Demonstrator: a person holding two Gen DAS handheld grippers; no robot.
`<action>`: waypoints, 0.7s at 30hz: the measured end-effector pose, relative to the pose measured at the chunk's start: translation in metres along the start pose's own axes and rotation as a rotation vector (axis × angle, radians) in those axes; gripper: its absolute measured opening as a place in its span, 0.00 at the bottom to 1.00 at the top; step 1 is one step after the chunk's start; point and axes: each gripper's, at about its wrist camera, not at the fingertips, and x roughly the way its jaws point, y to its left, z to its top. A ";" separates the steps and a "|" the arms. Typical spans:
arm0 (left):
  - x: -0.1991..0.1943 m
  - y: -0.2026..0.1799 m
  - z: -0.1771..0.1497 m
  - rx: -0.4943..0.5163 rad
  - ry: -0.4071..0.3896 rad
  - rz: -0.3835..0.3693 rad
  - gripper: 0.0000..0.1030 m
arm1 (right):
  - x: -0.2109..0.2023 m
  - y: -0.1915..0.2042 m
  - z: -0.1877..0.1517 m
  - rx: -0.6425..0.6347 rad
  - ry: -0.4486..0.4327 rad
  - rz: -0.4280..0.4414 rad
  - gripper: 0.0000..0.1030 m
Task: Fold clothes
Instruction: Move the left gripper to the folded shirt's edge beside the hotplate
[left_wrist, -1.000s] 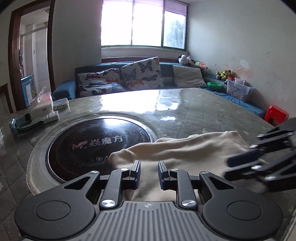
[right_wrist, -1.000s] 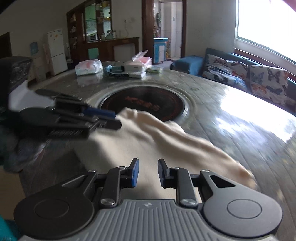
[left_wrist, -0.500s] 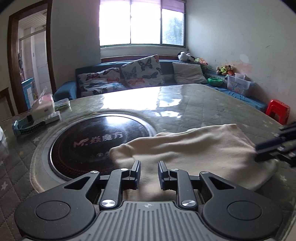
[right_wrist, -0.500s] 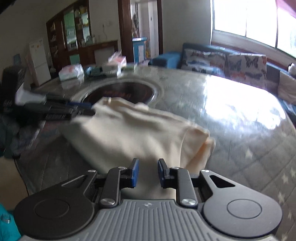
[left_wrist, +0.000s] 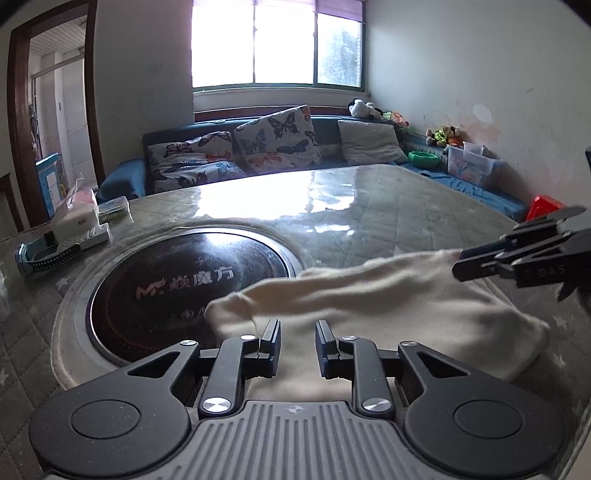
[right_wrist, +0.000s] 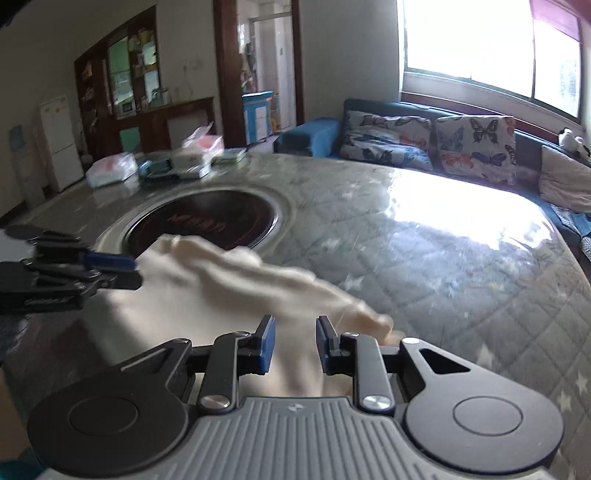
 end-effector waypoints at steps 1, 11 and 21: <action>0.004 0.001 0.004 -0.007 0.001 0.005 0.23 | 0.006 -0.005 0.003 0.016 0.003 -0.005 0.22; 0.050 -0.003 0.032 -0.017 0.030 -0.012 0.22 | 0.020 -0.021 0.008 0.073 0.008 -0.044 0.22; 0.070 0.006 0.032 -0.050 0.057 -0.005 0.23 | 0.034 -0.017 0.009 0.060 0.034 -0.061 0.23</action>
